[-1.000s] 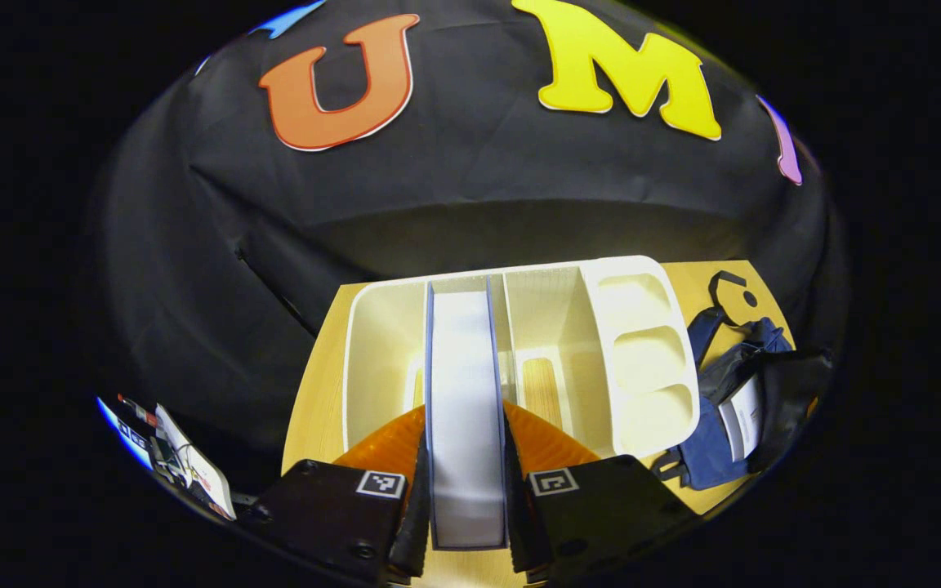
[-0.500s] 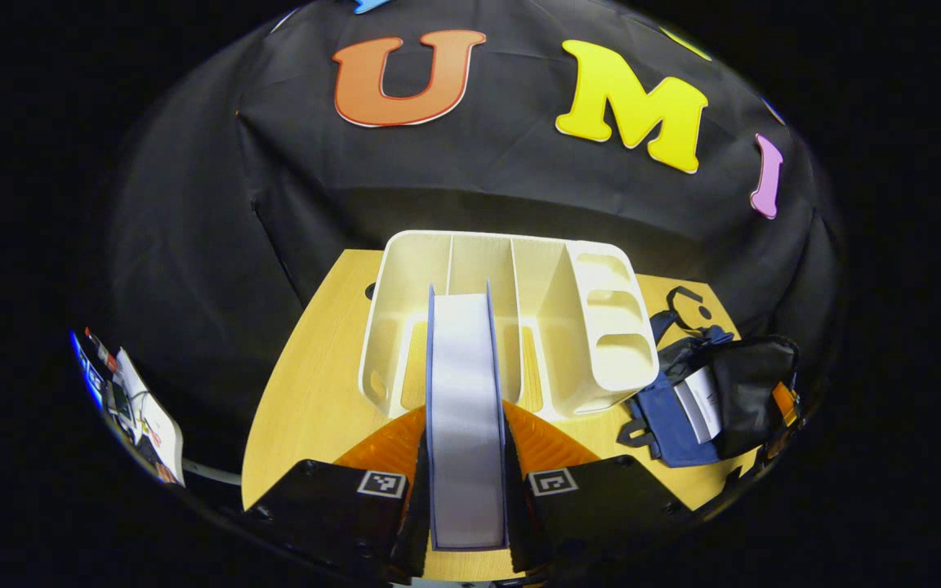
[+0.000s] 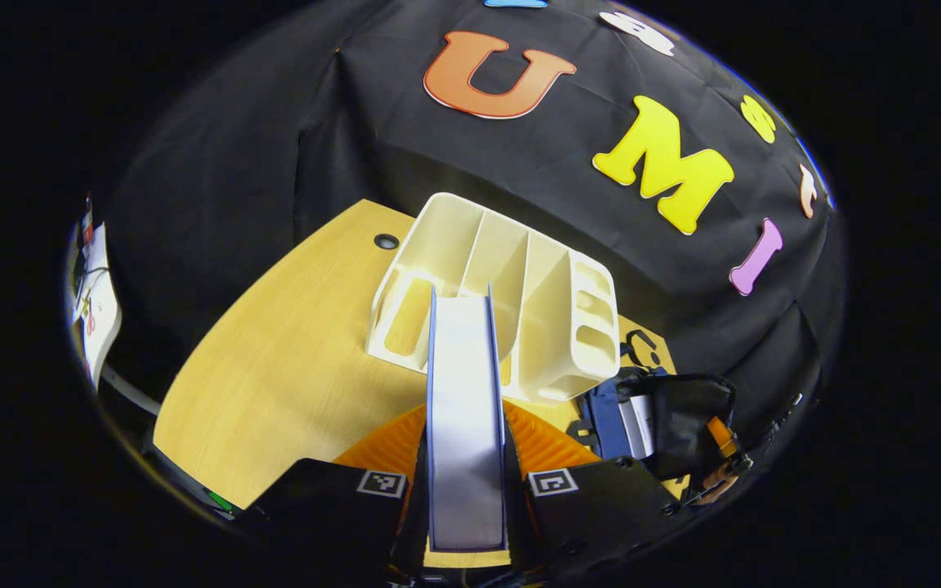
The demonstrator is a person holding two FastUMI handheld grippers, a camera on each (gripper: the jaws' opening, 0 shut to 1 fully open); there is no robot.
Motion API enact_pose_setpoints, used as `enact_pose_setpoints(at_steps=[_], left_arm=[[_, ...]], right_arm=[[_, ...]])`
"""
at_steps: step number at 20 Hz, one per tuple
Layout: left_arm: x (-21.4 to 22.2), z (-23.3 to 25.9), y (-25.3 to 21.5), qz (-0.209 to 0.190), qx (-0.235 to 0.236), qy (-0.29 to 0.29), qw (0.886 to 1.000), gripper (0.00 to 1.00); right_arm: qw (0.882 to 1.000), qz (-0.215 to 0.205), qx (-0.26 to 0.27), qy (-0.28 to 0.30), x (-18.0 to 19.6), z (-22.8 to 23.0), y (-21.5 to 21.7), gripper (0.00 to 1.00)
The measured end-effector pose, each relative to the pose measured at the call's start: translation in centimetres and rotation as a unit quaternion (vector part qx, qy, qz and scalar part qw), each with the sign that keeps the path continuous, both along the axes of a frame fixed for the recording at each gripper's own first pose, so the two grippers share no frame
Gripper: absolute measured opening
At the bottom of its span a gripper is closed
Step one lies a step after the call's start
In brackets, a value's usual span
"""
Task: Open the schoolbag, grab two books from the bookshelf and put them into the schoolbag.
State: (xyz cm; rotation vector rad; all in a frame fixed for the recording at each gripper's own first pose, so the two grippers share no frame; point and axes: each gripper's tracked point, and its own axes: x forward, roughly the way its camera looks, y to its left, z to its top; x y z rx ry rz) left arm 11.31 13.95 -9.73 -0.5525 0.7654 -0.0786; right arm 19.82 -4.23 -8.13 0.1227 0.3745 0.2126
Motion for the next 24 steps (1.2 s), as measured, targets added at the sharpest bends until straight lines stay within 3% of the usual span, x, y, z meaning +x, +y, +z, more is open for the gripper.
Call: enact_pose_setpoints(at_steps=[5, 6, 10, 14, 15, 17, 24], left_arm=[[-1.6, -1.1, -2.3, 0.02, -0.096, -0.01, 0.995, 0.4], [-1.8, -1.1, -3.1, 0.018, -0.112, -0.014, 0.994, 0.44], [-2.2, -1.5, -6.7, 0.0, -0.164, -0.014, 0.986, 0.4], [-2.0, -0.7, -10.4, -0.017, -0.223, -0.027, 0.974, 0.4], [-1.8, -0.7, -11.2, -0.021, -0.237, -0.029, 0.971, 0.44], [-0.9, -0.8, -12.5, -0.017, -0.264, -0.029, 0.964, 0.4], [2.4, -0.6, -17.2, -0.019, -0.325, -0.019, 0.945, 0.4]], right_arm=[[1.0, -0.001, -0.004, 0.005, 0.1, -0.4, 0.4, 0.04], [1.0, 0.0, -0.005, 0.005, 0.1, -0.3, 0.6, 0.04], [1.0, 0.017, 0.012, 0.009, -0.1, 0.4, 1.8, 0.04], [1.0, 0.024, 0.017, 0.011, 0.0, 1.1, 2.2, 0.04], [1.0, 0.026, 0.015, 0.008, 0.0, 1.3, 2.2, 0.04], [1.0, 0.029, 0.011, 0.005, 0.3, 1.6, 2.1, 0.04], [0.999, 0.032, 0.02, -0.023, 1.7, 4.5, 0.8, 0.04]])
